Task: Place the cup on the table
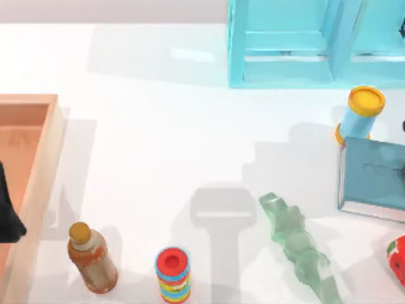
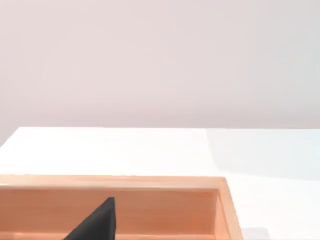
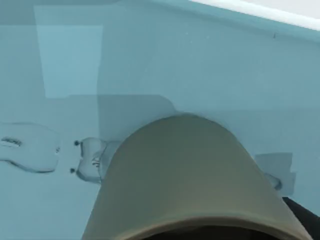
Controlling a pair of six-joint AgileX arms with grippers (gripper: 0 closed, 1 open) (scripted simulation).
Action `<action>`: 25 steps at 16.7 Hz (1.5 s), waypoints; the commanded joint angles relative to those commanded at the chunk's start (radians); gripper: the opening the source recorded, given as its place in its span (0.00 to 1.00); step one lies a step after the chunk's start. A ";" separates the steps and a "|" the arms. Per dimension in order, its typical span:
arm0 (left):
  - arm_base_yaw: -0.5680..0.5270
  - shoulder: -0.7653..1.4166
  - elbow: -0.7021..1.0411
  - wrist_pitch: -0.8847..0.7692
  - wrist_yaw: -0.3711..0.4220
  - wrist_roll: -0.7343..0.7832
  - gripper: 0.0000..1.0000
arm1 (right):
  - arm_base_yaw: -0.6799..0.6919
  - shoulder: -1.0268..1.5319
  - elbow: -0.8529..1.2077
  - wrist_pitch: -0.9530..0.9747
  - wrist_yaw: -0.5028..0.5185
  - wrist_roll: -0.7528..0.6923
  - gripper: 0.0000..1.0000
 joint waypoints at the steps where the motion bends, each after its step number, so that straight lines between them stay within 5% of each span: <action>1: 0.000 0.000 0.000 0.000 0.000 0.000 1.00 | 0.000 0.000 0.000 0.000 0.000 0.000 0.00; 18: 0.000 0.000 0.000 0.000 0.000 0.000 1.00 | 0.014 -0.018 0.167 -0.197 0.000 0.015 0.00; 25: 0.000 0.000 0.000 0.000 0.000 0.000 1.00 | 0.342 0.200 0.521 -0.345 0.018 0.354 0.00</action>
